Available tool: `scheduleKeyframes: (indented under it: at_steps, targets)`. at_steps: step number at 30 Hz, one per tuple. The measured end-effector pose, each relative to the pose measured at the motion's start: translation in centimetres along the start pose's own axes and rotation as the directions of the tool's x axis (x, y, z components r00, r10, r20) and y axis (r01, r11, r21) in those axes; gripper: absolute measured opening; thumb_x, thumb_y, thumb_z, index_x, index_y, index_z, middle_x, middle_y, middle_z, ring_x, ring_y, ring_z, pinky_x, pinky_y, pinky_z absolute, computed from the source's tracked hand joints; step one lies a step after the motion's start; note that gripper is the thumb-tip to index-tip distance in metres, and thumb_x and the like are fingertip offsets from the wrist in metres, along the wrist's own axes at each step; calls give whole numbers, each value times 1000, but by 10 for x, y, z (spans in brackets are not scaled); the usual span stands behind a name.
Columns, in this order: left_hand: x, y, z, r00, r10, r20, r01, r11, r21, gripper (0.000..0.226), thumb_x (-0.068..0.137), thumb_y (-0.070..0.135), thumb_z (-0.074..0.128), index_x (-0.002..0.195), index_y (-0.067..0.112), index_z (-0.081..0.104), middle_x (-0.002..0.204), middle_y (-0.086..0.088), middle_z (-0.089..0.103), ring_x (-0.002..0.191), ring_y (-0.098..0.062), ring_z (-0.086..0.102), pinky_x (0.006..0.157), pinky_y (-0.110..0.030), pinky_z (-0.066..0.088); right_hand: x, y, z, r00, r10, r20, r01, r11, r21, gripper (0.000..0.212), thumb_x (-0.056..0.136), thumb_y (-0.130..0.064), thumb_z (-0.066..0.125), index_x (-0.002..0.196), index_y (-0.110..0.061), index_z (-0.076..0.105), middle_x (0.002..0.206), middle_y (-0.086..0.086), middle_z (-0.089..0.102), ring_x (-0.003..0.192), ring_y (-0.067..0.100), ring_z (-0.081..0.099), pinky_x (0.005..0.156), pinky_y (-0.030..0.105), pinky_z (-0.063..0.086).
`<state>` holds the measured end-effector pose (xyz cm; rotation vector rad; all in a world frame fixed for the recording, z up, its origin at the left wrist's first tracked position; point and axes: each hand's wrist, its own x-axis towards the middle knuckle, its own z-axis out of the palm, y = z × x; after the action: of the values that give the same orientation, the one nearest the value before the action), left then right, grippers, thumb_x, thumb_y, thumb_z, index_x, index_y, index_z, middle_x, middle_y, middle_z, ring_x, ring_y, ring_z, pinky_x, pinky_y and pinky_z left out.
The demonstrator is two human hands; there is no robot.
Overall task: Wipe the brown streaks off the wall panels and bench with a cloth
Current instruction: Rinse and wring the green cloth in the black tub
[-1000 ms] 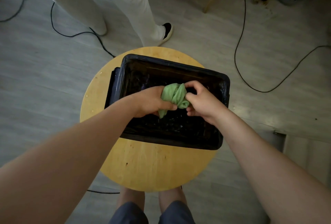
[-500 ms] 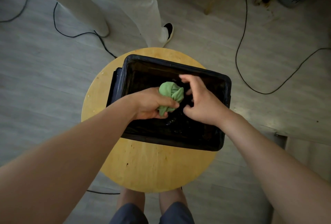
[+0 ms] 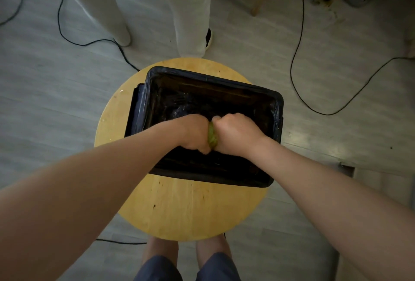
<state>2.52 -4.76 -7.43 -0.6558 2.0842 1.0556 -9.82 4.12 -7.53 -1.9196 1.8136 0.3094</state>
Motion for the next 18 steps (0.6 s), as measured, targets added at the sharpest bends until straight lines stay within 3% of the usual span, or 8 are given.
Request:
scheduleKeyframes:
  at_steps: [3, 6, 9, 11, 13, 15, 18]
  targets:
    - [0, 3, 9, 991, 68, -112, -32, 955, 294, 21, 101, 24, 53, 109, 12, 68, 92, -2, 64, 83, -23, 63, 74, -33, 49, 7, -4, -7, 982, 94, 165, -119, 982, 145, 13, 83, -24, 63, 92, -18, 69, 76, -1, 63, 68, 25, 65, 63, 39, 61]
    - [2, 1, 13, 968, 32, -250, 48, 950, 308, 29, 99, 22, 55, 126, 10, 59, 112, -9, 66, 103, -32, 67, 81, -38, 51, 12, -5, -9, 939, 185, 289, -264, 928, 263, 13, 83, -24, 63, 94, -21, 70, 79, 2, 66, 69, 22, 65, 62, 36, 61]
    - [5, -2, 14, 918, -14, -397, 118, 964, 239, 32, 96, 17, 60, 127, 9, 52, 119, -13, 67, 108, -37, 67, 76, -40, 47, 11, -1, -8, 965, 174, 197, -233, 915, 331, 13, 85, -29, 66, 95, -21, 68, 80, 0, 67, 73, 22, 65, 66, 39, 59]
    - [4, -2, 8, 914, -11, -406, 80, 985, 152, 34, 94, 21, 65, 123, 8, 52, 114, -12, 67, 102, -35, 67, 74, -38, 48, 6, 6, -2, 980, 182, 86, -200, 915, 350, 17, 86, -28, 68, 97, -17, 61, 85, 1, 65, 79, 25, 65, 65, 38, 54]
    - [3, -5, 1, 950, -38, -309, 38, 999, -6, 37, 88, 31, 73, 114, 10, 57, 104, -6, 67, 91, -26, 65, 72, -32, 48, 0, 13, 6, 986, 163, -41, -141, 936, 324, 27, 85, -26, 72, 101, -13, 56, 99, 6, 60, 86, 28, 63, 62, 36, 47]
    - [2, -9, -6, 985, -70, -159, 32, 973, -229, 36, 81, 37, 83, 101, 14, 63, 88, -1, 67, 76, -18, 62, 62, -29, 48, -8, 16, 12, 983, 119, -141, -75, 957, 282, 45, 82, -25, 79, 118, -8, 57, 118, 10, 51, 102, 30, 60, 69, 35, 48]
    - [0, -15, -11, 984, -37, 173, 139, 766, -628, 25, 83, 22, 82, 98, 11, 67, 75, -2, 60, 57, -12, 47, 46, -23, 34, -22, 14, 11, 982, -13, -189, 74, 945, 320, 83, 86, -17, 78, 156, -8, 34, 142, 12, 44, 129, 29, 50, 99, 33, 51]
